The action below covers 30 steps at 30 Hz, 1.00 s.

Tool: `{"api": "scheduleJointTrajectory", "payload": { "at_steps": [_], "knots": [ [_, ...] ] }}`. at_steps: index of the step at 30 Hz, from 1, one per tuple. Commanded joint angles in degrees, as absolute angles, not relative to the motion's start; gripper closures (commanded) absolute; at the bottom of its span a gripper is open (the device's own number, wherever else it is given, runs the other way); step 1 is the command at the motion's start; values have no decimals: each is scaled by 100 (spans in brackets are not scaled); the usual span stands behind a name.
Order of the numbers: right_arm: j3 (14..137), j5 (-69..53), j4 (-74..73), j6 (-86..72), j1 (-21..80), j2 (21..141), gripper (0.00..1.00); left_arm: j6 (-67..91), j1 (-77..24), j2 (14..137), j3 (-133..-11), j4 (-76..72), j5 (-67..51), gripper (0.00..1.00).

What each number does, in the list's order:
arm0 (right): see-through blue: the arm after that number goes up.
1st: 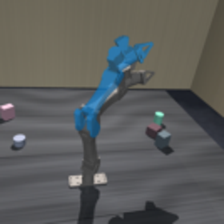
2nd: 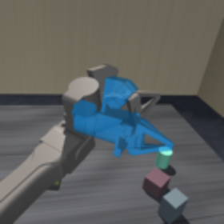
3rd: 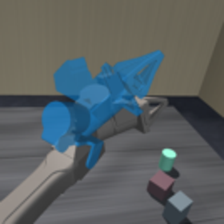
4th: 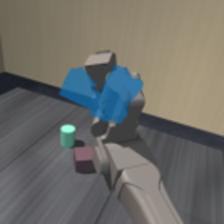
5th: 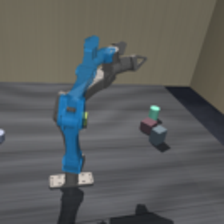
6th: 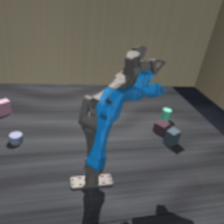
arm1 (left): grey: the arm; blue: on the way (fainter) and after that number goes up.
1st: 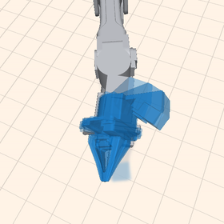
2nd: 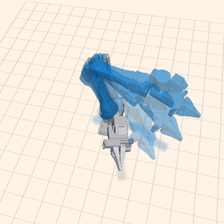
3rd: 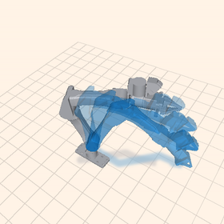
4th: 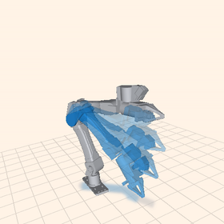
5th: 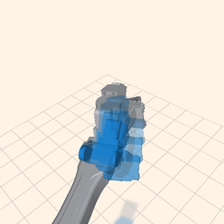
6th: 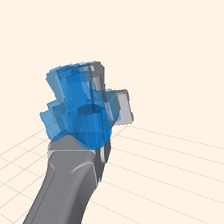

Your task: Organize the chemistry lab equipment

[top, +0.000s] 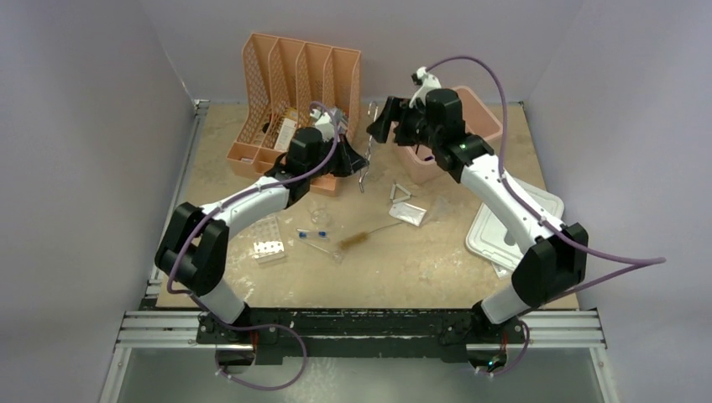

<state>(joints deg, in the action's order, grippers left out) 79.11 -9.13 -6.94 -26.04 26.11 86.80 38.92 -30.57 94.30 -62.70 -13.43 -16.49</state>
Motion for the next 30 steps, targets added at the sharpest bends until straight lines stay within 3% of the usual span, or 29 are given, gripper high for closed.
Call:
{"api": "scheduleJointTrajectory", "payload": {
  "at_steps": [1,8,13,16,25,28,30],
  "knots": [
    [8802,-630,-1185,-3134,2602,9213,16,3350,-3094,9018,-6650,-1514,-2151,100],
    [9638,-46,-2132,-4007,2541,9845,21,3393,-3087,8806,-6667,-1624,-2147,100],
    [9418,-447,-1844,-4277,2478,9861,26,3383,-3089,8760,-6696,-1620,-2105,100],
    [9214,-849,-1330,-4457,2430,9834,36,3371,-3092,8737,-6711,-1613,-2164,100],
    [8956,-1075,-742,-4649,2335,9700,83,3305,-3085,8753,-6813,-1529,-2174,100],
    [8931,-993,-697,-4647,2320,9628,89,3268,-3080,8771,-6885,-1426,-2091,100],
    [8934,-880,-706,-4592,2297,9555,91,3246,-3077,8785,-6973,-1224,-1979,82]
  ]
}}
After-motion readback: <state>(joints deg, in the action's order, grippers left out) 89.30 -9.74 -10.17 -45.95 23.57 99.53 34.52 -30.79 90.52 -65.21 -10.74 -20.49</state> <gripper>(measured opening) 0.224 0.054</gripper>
